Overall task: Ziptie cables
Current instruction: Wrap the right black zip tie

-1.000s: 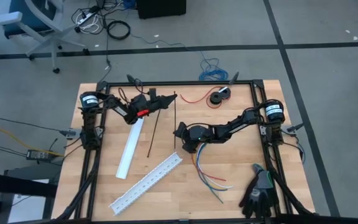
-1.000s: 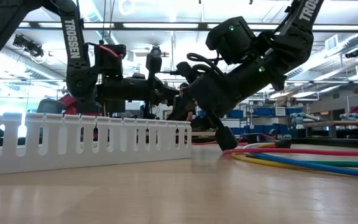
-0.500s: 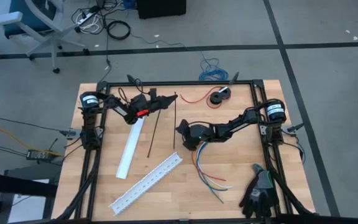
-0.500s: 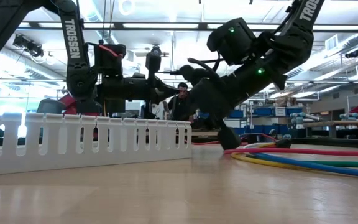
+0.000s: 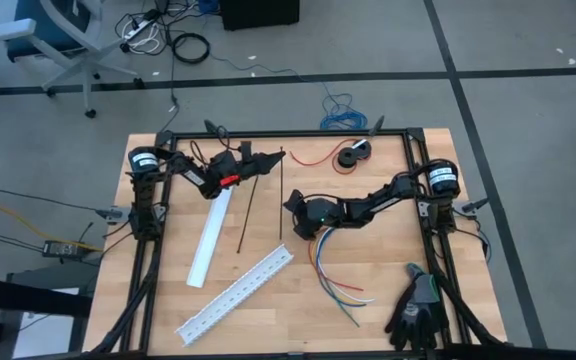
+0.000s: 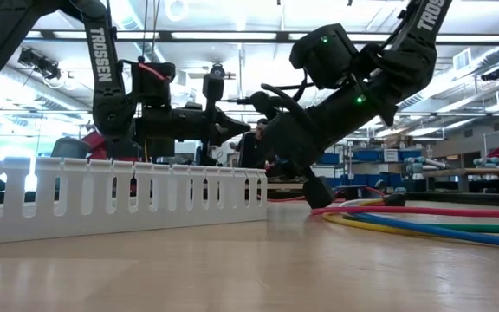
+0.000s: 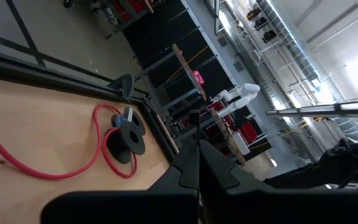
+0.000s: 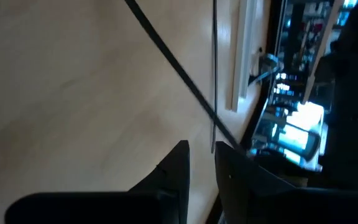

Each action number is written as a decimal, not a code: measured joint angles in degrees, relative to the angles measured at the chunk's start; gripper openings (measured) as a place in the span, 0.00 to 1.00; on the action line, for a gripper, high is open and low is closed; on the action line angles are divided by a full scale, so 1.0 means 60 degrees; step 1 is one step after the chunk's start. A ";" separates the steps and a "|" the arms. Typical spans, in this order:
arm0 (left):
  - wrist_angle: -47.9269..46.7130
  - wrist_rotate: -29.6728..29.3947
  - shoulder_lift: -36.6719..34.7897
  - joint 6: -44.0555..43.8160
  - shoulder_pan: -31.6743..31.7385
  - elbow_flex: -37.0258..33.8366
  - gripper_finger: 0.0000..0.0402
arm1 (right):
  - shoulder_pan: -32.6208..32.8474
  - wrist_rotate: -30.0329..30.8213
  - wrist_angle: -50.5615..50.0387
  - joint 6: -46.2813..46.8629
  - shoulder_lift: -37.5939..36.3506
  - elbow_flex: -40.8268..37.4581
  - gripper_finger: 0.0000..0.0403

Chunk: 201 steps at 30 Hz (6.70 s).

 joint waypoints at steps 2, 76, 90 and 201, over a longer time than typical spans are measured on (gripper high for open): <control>-0.0003 0.0011 0.0000 0.0004 -0.0004 0.0000 0.00 | 0.0044 0.0208 0.0000 0.0044 0.0000 0.0000 0.16; -0.0596 0.0625 0.0000 0.3543 -0.0053 0.0985 0.00 | -0.0568 -0.2626 -0.1002 0.4270 -0.0074 0.0033 0.00; 0.1205 0.0620 -0.0153 0.7290 -0.0725 -0.0346 0.00 | -0.2107 -0.7590 -0.0490 1.1246 -0.1234 0.0007 0.00; -0.0948 -0.0533 -0.0160 1.5886 -0.1427 -0.0063 0.00 | -0.5573 -1.3035 0.1982 2.0216 -0.1158 -0.0150 0.00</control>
